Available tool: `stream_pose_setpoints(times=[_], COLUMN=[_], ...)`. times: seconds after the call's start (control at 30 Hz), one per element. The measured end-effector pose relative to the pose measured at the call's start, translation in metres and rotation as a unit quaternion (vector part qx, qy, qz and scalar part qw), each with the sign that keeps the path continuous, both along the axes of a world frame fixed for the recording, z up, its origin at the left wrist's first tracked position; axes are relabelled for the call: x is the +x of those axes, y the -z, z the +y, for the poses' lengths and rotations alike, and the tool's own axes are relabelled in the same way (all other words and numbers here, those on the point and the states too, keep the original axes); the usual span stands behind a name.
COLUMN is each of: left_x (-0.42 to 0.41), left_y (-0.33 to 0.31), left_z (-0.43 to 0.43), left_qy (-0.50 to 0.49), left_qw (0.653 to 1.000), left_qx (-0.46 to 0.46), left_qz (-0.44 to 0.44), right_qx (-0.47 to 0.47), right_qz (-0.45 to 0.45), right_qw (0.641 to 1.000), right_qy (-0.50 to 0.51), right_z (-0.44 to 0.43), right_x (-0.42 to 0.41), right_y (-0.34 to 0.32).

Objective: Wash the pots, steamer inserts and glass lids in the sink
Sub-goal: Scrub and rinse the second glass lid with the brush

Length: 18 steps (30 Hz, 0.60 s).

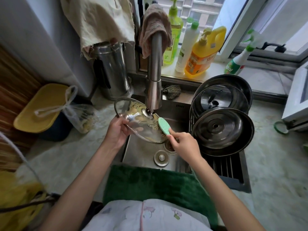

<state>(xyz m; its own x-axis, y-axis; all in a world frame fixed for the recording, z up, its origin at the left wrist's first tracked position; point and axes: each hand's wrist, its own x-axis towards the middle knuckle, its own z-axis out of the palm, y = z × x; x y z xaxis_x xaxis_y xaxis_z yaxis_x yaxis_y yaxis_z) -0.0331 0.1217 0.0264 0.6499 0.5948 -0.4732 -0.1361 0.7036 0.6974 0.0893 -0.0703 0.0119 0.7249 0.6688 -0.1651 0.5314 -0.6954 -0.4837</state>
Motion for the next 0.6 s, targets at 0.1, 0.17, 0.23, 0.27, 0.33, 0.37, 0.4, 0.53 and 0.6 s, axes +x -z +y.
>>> stream_pose_setpoints(times=[0.1, 0.17, 0.23, 0.27, 0.33, 0.37, 0.4, 0.53, 0.6], left_x=[0.009, 0.011, 0.007, 0.005, -0.001, -0.002, -0.002, -0.008, -0.016], left_y=[0.001, 0.001, 0.002, 0.002, 0.001, -0.002, -0.004, -0.006, -0.005], left_z=[-0.004, -0.006, -0.004, -0.002, 0.002, 0.002, 0.002, 0.007, 0.012], left_qy=[0.007, 0.016, 0.006, 0.000, -0.011, -0.013, -0.015, -0.016, -0.010], left_qw=[0.999, 0.997, 0.998, 0.999, 1.000, 1.000, 1.000, 1.000, 1.000], left_qx=[0.036, 0.058, 0.052, 0.038, 0.009, 0.004, 0.003, 0.002, -0.001], left_qz=[0.032, 0.043, 0.043, 0.034, 0.005, -0.004, -0.009, -0.020, -0.026], right_qx=[0.083, 0.116, 0.117, 0.108, 0.051, 0.012, -0.014, 0.118, 0.163], right_qz=[0.049, 0.063, 0.039, 0.032, 0.038, 0.040, 0.041, 0.110, 0.135], right_qw=[0.995, 0.991, 0.992, 0.993, 0.998, 0.999, 0.999, 0.986, 0.977], right_qy=[-0.006, -0.038, -0.040, -0.029, -0.003, 0.015, 0.032, 0.039, -0.005], right_z=[0.032, 0.037, 0.018, 0.004, -0.017, -0.022, -0.022, 0.004, 0.009], right_x=[-0.021, -0.042, -0.044, -0.038, -0.019, -0.009, -0.001, -0.014, -0.026], right_y=[-0.015, -0.021, -0.016, -0.009, 0.008, 0.016, 0.022, 0.023, 0.019])
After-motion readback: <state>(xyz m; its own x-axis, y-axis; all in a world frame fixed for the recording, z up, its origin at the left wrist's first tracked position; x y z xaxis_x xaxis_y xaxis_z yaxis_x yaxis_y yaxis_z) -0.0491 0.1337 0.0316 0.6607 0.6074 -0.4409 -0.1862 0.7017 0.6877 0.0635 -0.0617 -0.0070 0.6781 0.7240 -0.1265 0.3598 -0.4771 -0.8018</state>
